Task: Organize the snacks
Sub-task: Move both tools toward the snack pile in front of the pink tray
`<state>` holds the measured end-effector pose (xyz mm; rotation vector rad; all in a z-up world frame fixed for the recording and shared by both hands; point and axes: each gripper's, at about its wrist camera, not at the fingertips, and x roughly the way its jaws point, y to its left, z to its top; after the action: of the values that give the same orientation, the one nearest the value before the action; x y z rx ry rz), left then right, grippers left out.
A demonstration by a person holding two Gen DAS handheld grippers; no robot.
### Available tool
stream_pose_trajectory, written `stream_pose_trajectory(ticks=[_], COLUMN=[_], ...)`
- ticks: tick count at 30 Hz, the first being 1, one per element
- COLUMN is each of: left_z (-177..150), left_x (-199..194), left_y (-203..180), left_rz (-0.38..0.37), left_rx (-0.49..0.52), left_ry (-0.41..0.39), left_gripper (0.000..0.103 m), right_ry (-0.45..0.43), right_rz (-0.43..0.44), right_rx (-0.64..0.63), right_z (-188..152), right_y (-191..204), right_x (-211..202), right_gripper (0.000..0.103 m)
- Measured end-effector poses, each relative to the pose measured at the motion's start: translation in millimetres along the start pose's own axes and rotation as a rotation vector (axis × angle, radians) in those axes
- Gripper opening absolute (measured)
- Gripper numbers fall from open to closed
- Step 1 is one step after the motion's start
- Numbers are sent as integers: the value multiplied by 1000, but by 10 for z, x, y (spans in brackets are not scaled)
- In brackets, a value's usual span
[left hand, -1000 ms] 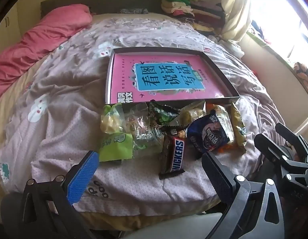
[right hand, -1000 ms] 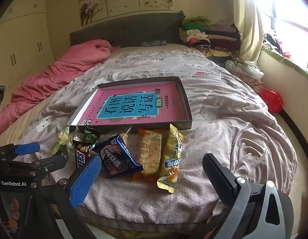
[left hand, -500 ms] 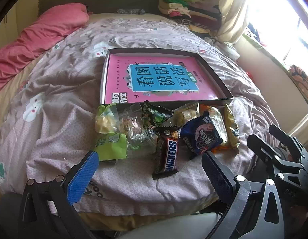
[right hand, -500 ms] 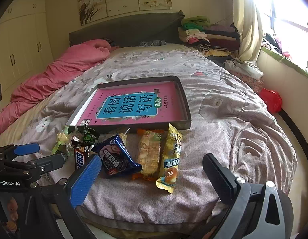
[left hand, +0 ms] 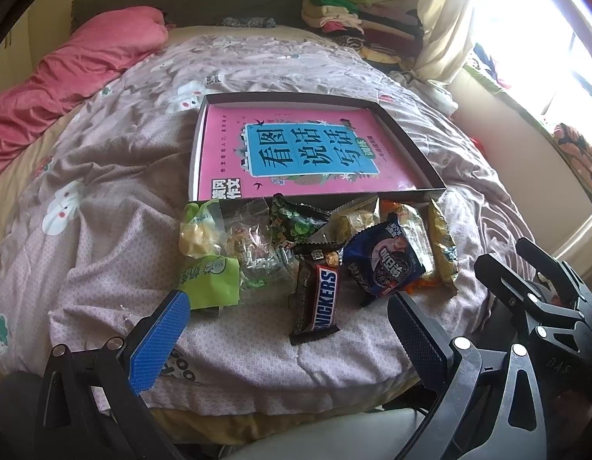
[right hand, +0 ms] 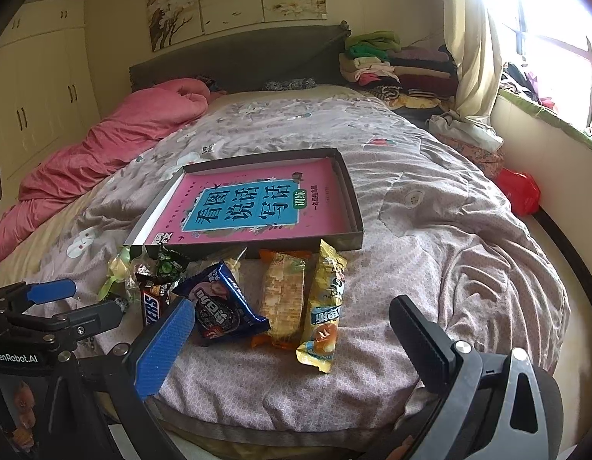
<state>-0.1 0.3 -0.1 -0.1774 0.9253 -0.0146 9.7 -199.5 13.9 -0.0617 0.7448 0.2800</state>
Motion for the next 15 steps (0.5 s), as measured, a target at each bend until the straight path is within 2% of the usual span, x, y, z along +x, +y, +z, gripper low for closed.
stream_pose_trajectory(ticks=[15], left_z=[-24], left_x=[6], left_y=[4], left_rz=[-2], left_rx=[3], left_ry=[5], left_gripper=[103], right_ry=[3], right_rz=[-10], right_rx=[3], right_z=[3], right_y=[-35], right_x=[-3], right_gripper=[102])
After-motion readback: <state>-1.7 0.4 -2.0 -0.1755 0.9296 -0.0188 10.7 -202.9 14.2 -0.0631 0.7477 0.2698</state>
